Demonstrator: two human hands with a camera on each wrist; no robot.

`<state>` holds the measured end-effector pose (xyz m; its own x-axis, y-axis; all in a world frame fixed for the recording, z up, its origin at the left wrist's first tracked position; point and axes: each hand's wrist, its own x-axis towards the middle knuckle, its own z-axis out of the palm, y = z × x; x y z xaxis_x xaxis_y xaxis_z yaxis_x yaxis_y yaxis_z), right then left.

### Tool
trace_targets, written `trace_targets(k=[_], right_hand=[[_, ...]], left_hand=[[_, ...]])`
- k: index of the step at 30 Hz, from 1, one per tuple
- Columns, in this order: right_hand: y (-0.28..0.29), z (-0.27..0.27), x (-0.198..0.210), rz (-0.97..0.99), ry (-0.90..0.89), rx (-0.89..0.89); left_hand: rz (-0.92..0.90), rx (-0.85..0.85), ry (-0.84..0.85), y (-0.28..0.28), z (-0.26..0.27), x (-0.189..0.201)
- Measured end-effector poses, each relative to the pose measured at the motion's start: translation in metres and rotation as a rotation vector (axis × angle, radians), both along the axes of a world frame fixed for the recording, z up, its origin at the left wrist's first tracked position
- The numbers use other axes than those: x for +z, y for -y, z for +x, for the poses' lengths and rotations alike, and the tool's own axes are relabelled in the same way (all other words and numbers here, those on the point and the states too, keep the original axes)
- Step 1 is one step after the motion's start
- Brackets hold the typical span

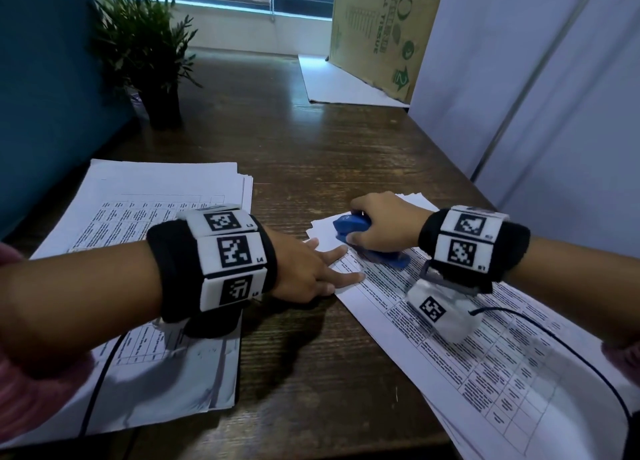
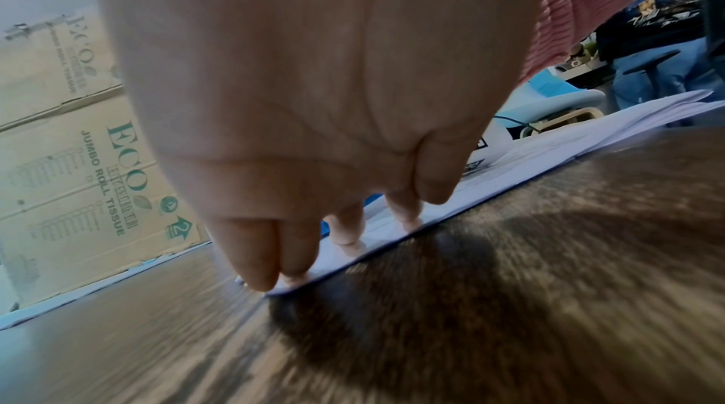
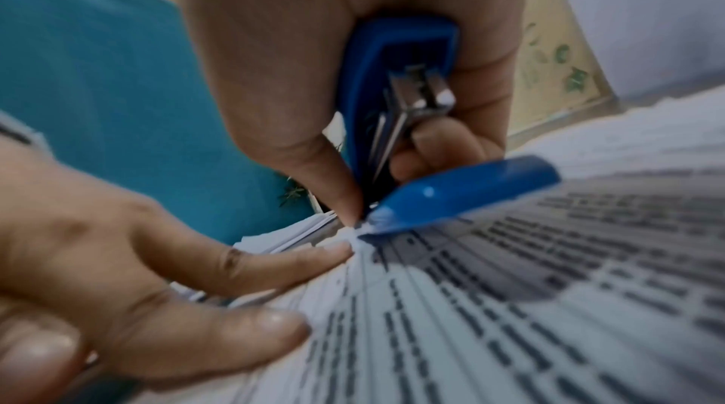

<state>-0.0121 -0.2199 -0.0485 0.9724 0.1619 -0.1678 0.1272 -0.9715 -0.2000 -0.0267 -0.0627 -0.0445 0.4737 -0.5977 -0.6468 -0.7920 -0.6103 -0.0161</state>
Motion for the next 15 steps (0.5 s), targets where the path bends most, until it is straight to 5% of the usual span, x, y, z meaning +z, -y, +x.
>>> trace_targets(k=[7, 15], right_hand=[[0.003, 0.004, -0.001, 0.195, -0.09, -0.138], [-0.009, -0.005, -0.003, -0.054, 0.084, 0.03]], left_hand=[[0.005, 0.004, -0.007, 0.001, 0.0, 0.002], [-0.007, 0.008, -0.005, 0.0, 0.0, 0.0]])
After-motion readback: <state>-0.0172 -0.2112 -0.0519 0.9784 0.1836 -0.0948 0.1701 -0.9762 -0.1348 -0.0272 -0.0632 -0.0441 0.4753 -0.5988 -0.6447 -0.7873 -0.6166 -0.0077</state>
